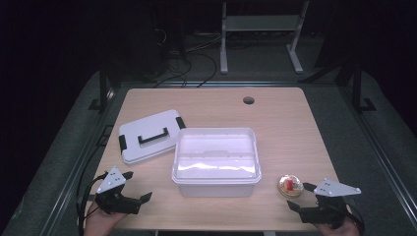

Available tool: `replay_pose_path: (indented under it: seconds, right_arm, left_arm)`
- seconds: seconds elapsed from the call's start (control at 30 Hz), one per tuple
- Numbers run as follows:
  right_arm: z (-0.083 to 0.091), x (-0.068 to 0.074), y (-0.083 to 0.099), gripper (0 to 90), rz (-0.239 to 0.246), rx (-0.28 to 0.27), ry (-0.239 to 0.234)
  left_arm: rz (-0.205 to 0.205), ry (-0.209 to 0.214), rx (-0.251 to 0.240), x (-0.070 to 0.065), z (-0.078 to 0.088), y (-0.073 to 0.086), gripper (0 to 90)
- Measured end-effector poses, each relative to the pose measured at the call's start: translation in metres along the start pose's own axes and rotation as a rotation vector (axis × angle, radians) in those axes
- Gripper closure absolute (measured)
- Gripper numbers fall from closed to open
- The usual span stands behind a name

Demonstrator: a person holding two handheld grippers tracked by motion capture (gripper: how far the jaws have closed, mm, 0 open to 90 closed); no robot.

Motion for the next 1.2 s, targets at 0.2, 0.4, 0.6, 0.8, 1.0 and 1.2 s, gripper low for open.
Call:
replay_pose_path:
  seconds: [0.2, 0.4, 0.6, 0.8, 1.0, 1.2]
  right_arm:
    - [-0.001, -0.004, -0.002, 15.7, -0.009, -0.009, -0.005]
    - [-0.001, -0.003, -0.003, 15.7, -0.015, -0.010, -0.011]
    - [0.002, -0.002, -0.005, 15.7, -0.015, -0.005, 0.000]
    - [0.005, -0.003, -0.004, 15.7, -0.018, -0.010, 0.006]
    - [0.006, -0.003, -0.004, 15.7, -0.014, -0.011, 0.011]
    - [0.005, 0.000, -0.005, 15.8, 0.007, 0.000, 0.007]
  left_arm:
    - [0.011, -0.007, -0.011, 0.007, 0.002, 0.000, 1.2]
    - [-0.004, -0.008, 0.008, 0.001, 0.004, -0.004, 1.2]
    - [-0.106, 0.128, -0.013, -0.030, 0.015, -0.023, 5.8]
    - [-0.232, 0.205, 0.018, -0.052, 0.022, -0.052, 7.1]
    - [-0.348, 0.270, 0.021, -0.065, 0.029, -0.084, 12.6]
    - [-0.403, 0.300, 0.076, -0.075, 0.023, -0.111, 15.5]
Point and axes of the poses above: each handheld gripper's, and its own axes: z roughly backward along the jaws, y roughly out of its underside, x roughly to its left, the point moved 7 cm from there along -z, roughly forward along the jaws, and after that the axes turned 13 degrees about z, right-handed, at the moved point
